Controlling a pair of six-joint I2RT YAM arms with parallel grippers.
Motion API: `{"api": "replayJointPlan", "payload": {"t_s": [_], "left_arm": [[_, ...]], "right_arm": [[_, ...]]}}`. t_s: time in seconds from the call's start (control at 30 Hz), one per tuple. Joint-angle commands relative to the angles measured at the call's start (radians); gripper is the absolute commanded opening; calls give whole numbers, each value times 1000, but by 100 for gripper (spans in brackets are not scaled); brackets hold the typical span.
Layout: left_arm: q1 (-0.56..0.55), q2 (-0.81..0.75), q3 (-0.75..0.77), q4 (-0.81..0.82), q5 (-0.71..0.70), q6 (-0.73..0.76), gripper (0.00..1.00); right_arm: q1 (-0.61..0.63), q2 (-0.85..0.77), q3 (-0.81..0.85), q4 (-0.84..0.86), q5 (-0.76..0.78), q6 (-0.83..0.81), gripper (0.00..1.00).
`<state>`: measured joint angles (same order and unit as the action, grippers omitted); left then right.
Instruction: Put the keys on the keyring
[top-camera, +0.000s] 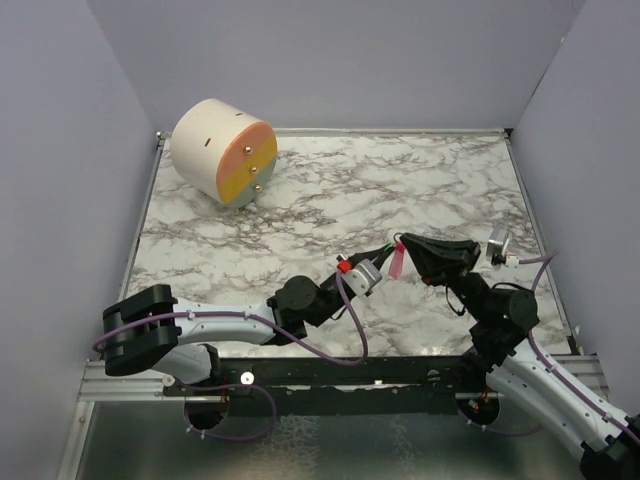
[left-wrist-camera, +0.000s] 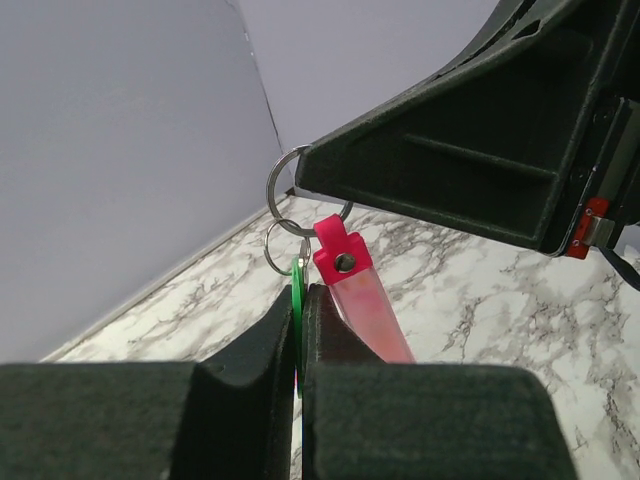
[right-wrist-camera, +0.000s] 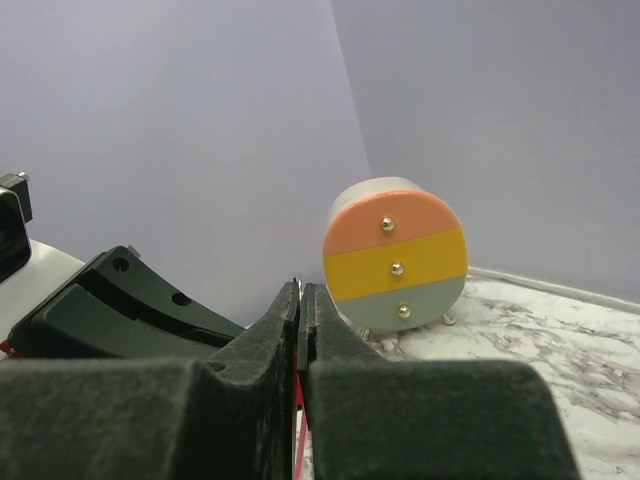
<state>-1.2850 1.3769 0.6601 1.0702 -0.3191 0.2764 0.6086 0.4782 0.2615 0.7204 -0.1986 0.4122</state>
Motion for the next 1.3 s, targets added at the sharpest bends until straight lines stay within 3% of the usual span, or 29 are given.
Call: {"api": "replayJointPlan", "payload": {"t_s": [0.0, 0.47, 0.87, 0.9, 1.03, 1.07, 1.27], "left_arm": [[-7, 12, 47, -19, 53, 1, 0], [-8, 82, 123, -78, 96, -36, 0], [-20, 163, 217, -137, 171, -57, 0], [-20, 163, 221, -144, 177, -57, 6], [-22, 126, 192, -148, 108, -60, 47], [-22, 108, 177, -148, 88, -52, 52], [-21, -19, 87, -140, -6, -13, 58]], "right_arm": [[-2, -13, -28, 76, 41, 26, 1], [-1, 31, -93, 306, 97, 71, 1], [-1, 68, -119, 392, 102, 70, 1], [-1, 63, -121, 393, 105, 68, 1], [-1, 16, -122, 362, 122, 37, 1], [-1, 0, -119, 343, 128, 27, 1], [-1, -67, -108, 258, 130, -28, 1]]}}
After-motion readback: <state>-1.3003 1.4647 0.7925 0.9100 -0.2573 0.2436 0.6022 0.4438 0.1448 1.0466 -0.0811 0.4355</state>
